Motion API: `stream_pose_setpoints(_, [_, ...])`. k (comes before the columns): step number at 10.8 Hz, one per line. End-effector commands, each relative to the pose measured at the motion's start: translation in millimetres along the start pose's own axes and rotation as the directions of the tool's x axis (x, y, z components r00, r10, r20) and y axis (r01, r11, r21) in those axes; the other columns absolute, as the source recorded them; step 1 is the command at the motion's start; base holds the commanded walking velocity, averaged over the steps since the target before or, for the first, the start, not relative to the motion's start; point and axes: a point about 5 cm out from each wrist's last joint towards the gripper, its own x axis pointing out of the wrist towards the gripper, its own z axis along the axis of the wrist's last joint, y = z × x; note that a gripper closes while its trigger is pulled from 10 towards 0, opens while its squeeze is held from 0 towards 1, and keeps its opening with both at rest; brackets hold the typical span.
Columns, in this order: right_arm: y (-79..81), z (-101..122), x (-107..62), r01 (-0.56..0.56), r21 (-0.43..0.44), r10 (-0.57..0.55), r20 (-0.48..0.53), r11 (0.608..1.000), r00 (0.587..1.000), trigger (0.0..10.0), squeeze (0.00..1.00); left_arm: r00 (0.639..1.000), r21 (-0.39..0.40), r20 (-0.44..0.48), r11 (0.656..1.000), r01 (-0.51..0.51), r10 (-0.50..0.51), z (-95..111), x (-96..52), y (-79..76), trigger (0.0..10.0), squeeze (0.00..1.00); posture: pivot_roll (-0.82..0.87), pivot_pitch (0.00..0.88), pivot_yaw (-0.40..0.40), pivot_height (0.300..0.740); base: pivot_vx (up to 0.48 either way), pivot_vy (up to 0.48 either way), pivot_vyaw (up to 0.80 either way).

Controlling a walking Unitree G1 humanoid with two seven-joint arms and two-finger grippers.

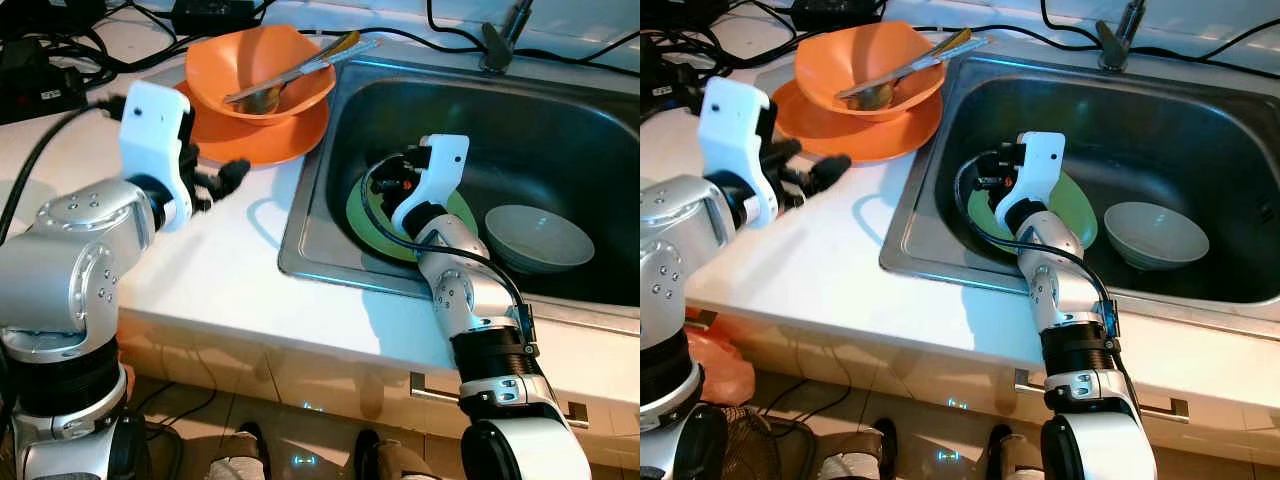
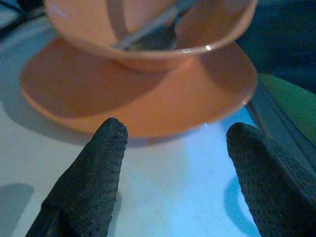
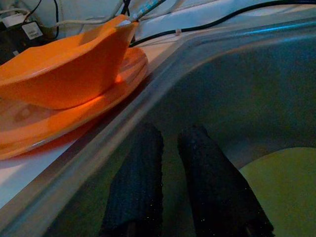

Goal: Kitchen organization

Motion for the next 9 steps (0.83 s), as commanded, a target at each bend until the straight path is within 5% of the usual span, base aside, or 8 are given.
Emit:
stream_pose_setpoints(1, [-3.1, -12, -3.1, 0.004, 0.031, -0.003, -0.032, 1.000, 0.999, 10.0, 0.00, 1.000, 0.025, 0.014, 1.000, -0.016, 0.015, 3, 2.9, 0.2, 10.0, 0.00, 0.18, 0.185, -0.018, 0.740, 0.000, 0.000, 0.00])
stream_pose_setpoints(5, [-3.3, -12, -6.3, 0.010, 0.029, -0.009, -0.028, 1.000, 1.000, 10.0, 0.00, 0.999, -0.003, -0.007, 0.999, -0.036, 0.036, -11, 40.1, 9.6, 10.0, 0.00, 0.15, 0.202, -0.009, 0.740, 0.000, 0.000, 0.00])
stream_pose_setpoints(9, [-4.4, -15, -15.1, 0.029, 0.031, -0.028, -0.032, 0.999, 0.999, 10.0, 0.00, 0.999, 0.013, 0.027, 0.999, -0.032, 0.031, -3, 68.9, 11.1, 10.0, 0.00, 0.11, 0.231, 0.008, 0.740, 0.000, 0.000, 0.00])
